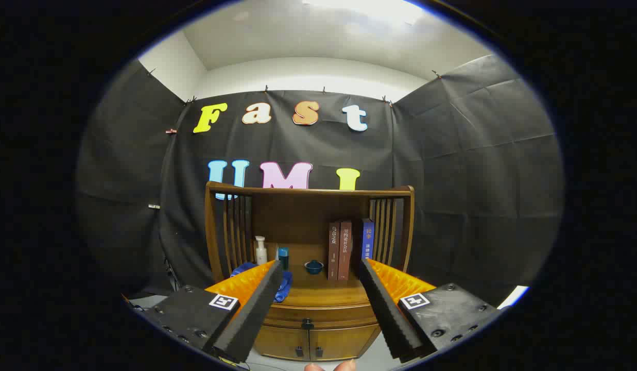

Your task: Pull open the drawer, take out the items inside it, and place them on the countertop above the cabinet.

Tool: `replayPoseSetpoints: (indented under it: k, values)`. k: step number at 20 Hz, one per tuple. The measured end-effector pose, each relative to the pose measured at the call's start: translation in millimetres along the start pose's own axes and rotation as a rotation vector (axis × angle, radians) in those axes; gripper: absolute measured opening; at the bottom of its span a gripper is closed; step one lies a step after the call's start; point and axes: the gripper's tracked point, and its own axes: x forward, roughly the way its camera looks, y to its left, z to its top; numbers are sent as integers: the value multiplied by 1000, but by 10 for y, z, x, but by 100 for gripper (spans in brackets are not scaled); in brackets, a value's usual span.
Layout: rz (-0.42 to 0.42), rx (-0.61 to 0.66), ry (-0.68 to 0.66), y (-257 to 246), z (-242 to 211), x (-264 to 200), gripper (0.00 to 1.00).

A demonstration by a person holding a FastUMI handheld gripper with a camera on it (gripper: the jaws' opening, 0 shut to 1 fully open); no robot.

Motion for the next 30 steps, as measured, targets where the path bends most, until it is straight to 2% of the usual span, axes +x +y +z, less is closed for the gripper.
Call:
replayPoseSetpoints:
  k: [9, 20, 26, 30]
  values:
    - [-12, 6, -3, -38, 28, 5, 98]
    - [14, -7, -8, 89, -8, 12, 98]
    - [21, -15, -11, 155, -169, 83, 98]
    - [39, -36, -1, 255, -501, 179, 98]
